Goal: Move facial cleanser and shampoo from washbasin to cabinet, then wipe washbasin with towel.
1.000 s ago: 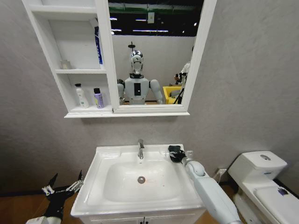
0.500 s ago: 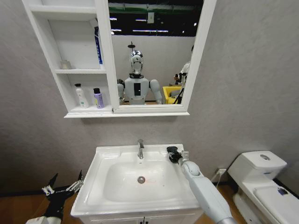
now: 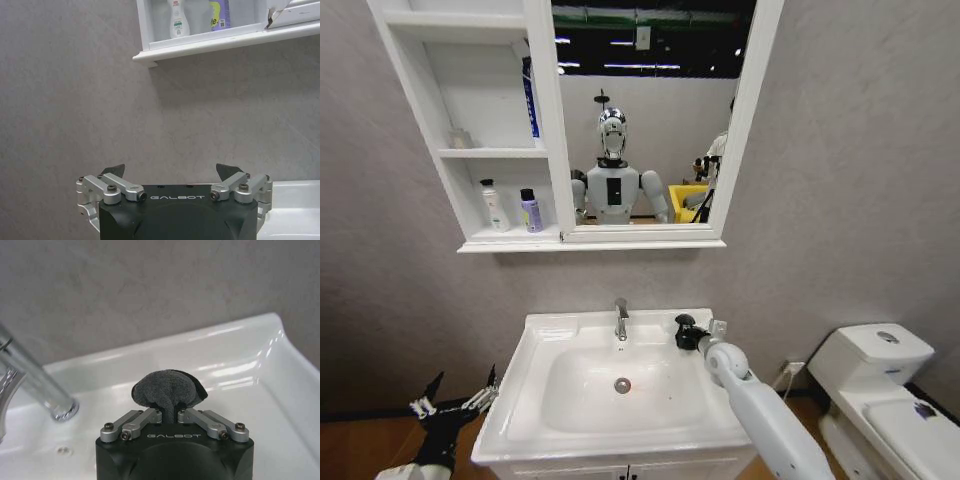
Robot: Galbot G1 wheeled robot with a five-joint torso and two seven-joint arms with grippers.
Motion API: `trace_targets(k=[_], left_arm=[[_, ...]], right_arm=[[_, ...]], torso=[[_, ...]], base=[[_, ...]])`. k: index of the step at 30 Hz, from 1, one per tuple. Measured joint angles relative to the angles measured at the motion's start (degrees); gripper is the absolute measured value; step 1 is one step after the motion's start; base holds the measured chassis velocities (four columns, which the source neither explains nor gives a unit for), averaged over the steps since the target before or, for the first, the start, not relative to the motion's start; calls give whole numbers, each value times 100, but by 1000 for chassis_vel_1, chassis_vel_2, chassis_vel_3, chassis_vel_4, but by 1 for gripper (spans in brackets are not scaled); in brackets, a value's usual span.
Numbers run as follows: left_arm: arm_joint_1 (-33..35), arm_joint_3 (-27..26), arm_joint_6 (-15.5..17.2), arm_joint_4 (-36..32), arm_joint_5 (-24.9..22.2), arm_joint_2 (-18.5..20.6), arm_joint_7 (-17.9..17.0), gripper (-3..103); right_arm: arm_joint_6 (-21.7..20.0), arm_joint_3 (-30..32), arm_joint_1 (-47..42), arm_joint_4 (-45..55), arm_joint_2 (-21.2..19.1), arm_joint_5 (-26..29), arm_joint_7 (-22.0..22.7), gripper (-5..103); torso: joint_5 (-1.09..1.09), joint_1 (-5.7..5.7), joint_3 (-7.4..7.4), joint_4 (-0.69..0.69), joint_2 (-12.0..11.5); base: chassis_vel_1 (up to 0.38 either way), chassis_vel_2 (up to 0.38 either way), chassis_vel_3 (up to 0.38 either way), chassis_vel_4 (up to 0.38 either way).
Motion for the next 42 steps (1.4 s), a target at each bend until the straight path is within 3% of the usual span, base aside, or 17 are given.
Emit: trace_targets(k=[5,14,28,42], left_arm=[[0,0,0,0,0,0,0,100],[0,0,0,0,0,0,0,100],[0,-1,0,0,0,0,0,100],[0,-1,0,0,0,0,0,100]], right_arm=[[-214,-116,-330,154,-14,85,226,8],[-174,-80,-455,-508,4,-235,-146,8],[157,-382,-102,-1836,691,-1166,-766,8],[356,-791,267,-2495,1125,-1568,-1022,8]], torso=[[0,-1,0,-1,0],[0,0,1,-2,0],[0,0,1,-1,0],[0,1,1,-1,0]], base=[[0,0,0,0],[0,0,0,0],[0,0,0,0],[0,0,0,0]])
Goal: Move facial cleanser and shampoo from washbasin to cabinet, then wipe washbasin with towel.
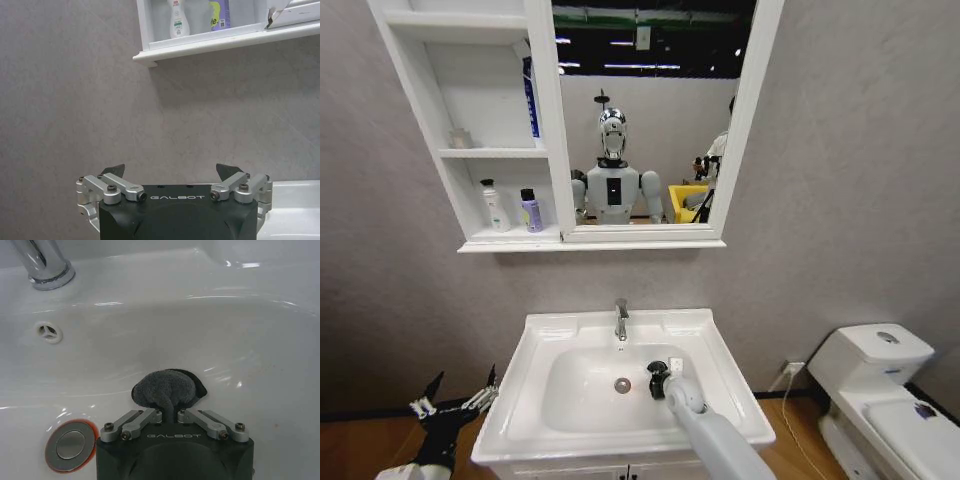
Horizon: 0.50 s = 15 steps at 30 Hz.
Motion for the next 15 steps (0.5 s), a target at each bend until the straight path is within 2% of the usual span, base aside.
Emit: trace_targets(k=[6,15], left_arm=[[0,0,0,0,0,0,0,100],[0,0,0,0,0,0,0,100]], right_arm=[[78,-89,125,-309,218,-131,-158,8],[251,-61,328,-892,808,-460,-365,8]], torso=[[0,0,0,-1,0],[0,-1,-1,0,1]], base=[[0,0,0,0],[0,0,0,0]])
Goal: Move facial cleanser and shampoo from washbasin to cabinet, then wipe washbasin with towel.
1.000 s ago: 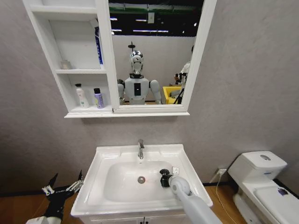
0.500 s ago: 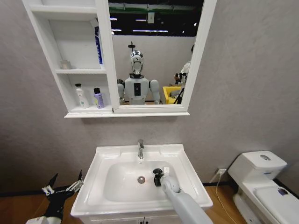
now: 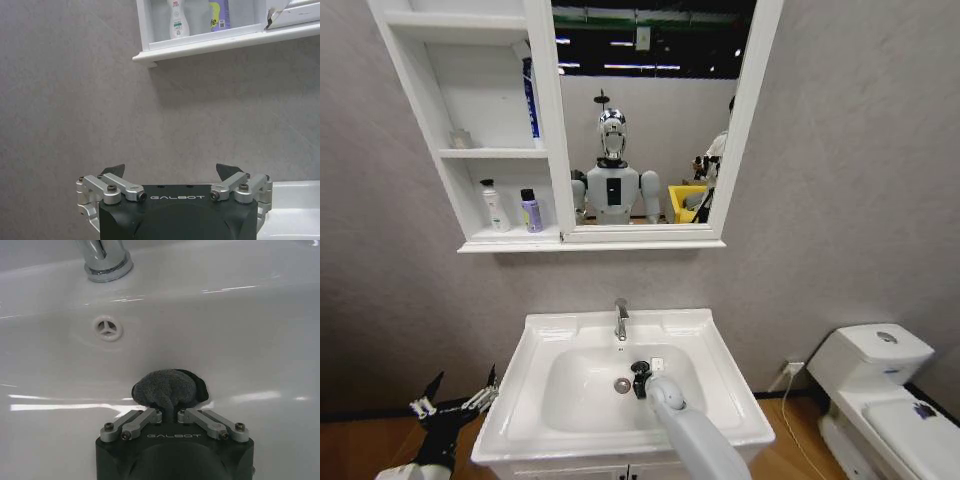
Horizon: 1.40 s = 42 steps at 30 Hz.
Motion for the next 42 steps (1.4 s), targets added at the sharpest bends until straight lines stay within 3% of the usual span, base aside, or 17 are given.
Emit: trace_targets(k=[7,18,24,27,32,38,42], left_arm=[[0,0,0,0,0,0,0,100],[0,0,0,0,0,0,0,100],[0,0,0,0,0,0,0,100],[0,-1,0,0,0,0,0,100],[0,-1,0,0,0,0,0,100],[0,-1,0,0,0,0,0,100],[0,-1,0,0,0,0,0,100]], right_arm=[[208,110,154,-588,499,-255,-378,8],[303,122,199,-786,698,-215,-509,8],[273,135,120,-602,431,-107,-469,8],[168,158,6,-286,65,63,-330,8],[108,203,-145,44,-195,159,-196,8],[51,201,-218,209,-267,226,-129,8],[74,166,-163,49,-92,173,-112,8]], torso=[[-2,-4,-3,-5,3],[1,-2,-1,2,1],[9,-1,-1,14,0],[2,0,0,1,-1],[2,2,2,1,-3],[0,4,3,-1,-4],[-5,2,1,-8,-2]], base=[[0,0,0,0],[0,0,0,0],[0,0,0,0],[0,0,0,0],[0,0,0,0],[0,0,0,0],[0,0,0,0]])
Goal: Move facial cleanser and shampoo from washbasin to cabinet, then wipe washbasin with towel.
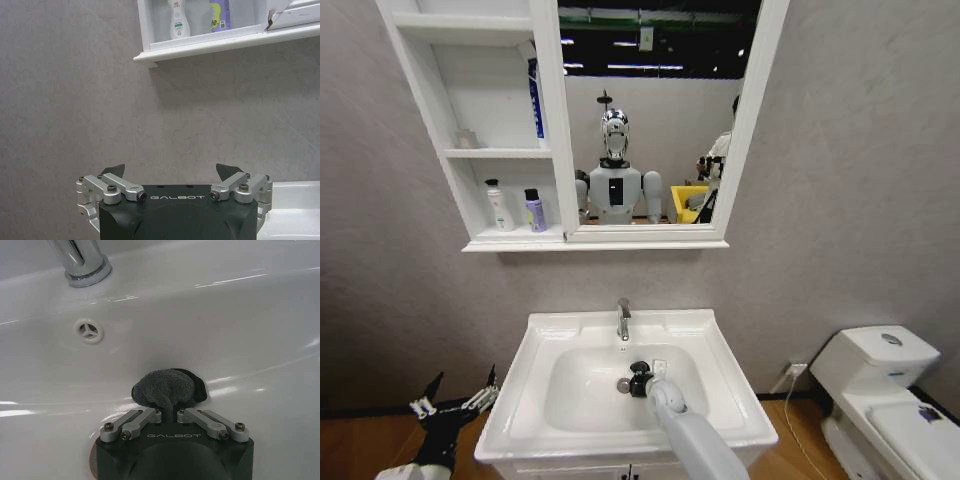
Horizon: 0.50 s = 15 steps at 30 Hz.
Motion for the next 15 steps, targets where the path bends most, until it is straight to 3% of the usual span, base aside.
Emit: trace_targets(k=[8,15], left_arm=[[0,0,-1,0,0,0,0,100],[0,0,0,0,0,0,0,100]], right_arm=[[121,-22,160,-451,614,-260,-62,8],[105,-3,124,-377,491,-240,-82,8]], torso=[[4,0,0,7,0],[11,-1,0,19,0]], base=[[0,0,0,0],[0,0,0,0]])
